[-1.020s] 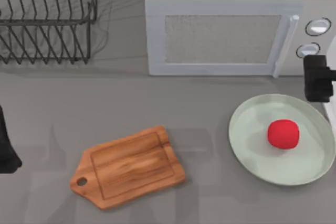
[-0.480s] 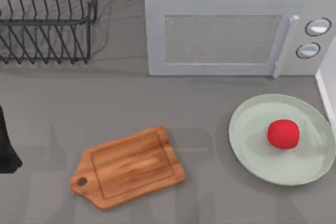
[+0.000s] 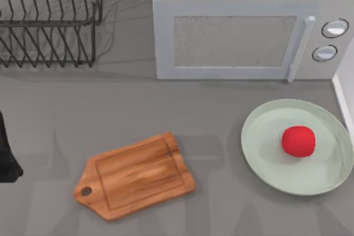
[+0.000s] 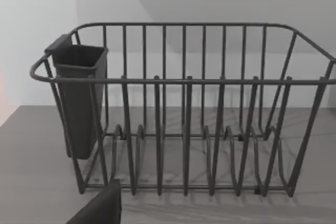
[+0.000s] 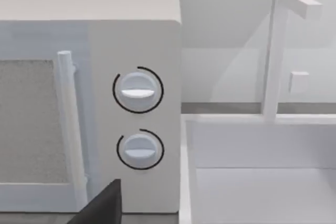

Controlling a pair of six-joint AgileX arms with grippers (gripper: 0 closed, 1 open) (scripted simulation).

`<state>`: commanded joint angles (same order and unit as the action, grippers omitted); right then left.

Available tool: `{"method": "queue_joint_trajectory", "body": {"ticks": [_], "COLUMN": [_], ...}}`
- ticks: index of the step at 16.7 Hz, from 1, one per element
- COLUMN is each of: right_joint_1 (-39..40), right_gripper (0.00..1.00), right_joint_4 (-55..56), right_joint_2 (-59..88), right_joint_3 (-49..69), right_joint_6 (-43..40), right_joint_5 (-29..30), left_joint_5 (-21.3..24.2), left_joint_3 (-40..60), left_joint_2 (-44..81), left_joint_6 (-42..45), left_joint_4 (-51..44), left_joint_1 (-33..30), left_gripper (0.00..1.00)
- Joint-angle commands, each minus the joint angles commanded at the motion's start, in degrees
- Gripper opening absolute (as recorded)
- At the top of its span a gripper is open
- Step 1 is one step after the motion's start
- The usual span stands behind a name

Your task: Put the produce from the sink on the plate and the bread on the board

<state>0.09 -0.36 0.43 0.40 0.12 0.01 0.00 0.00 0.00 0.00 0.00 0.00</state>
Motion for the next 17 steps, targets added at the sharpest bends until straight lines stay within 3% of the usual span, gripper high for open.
{"method": "queue_joint_trajectory", "body": {"ticks": [9, 17], "right_joint_1": [-0.09, -0.09], "right_gripper": [1.00, 1.00], "right_joint_4": [0.36, 0.36], "right_joint_2": [-0.43, -0.43], "right_joint_3": [-0.41, -0.41], "right_joint_6": [-0.12, -0.12], "right_joint_5": [0.00, 0.00], "left_joint_5": [-0.24, -0.26], "left_joint_3": [3.11, 21.24], "left_joint_2": [3.37, 35.25], "left_joint_6": [2.71, 23.39], "left_joint_4": [-1.58, -20.06], "left_joint_1": [0.16, 1.65], "left_gripper": [1.00, 1.00]}}
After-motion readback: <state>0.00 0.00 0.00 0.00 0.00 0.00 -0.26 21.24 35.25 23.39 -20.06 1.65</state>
